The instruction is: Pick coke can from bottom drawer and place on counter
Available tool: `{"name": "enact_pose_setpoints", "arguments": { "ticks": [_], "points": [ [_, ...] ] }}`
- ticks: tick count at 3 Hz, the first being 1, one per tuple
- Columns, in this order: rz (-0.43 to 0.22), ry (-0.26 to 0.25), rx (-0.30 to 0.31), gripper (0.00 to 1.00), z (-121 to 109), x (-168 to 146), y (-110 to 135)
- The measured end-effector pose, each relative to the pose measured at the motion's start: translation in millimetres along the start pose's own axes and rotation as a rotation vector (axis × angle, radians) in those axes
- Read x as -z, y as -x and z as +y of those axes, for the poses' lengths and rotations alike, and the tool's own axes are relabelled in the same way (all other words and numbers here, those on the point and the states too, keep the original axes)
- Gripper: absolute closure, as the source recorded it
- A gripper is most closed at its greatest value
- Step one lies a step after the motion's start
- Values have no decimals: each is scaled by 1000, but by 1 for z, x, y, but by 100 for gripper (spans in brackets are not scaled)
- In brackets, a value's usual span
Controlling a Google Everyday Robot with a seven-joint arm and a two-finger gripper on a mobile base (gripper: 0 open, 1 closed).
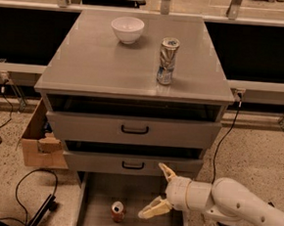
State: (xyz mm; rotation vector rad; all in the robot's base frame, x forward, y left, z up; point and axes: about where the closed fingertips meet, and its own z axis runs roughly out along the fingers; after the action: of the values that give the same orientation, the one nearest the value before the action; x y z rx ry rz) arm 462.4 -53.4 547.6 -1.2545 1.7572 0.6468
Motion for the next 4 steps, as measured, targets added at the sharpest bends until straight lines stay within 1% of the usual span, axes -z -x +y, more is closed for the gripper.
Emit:
{"name": "enact_pose_setpoints", "arguments": {
  "ticks": [1,2,3,4],
  "points": [
    [-71,44,-22,0,8,-47,-30],
    [-106,80,-90,0,28,-69,-51],
    [-106,80,-91,0,28,-69,-51],
    [-116,97,-104,0,38,-89,-65]
  ]
}}
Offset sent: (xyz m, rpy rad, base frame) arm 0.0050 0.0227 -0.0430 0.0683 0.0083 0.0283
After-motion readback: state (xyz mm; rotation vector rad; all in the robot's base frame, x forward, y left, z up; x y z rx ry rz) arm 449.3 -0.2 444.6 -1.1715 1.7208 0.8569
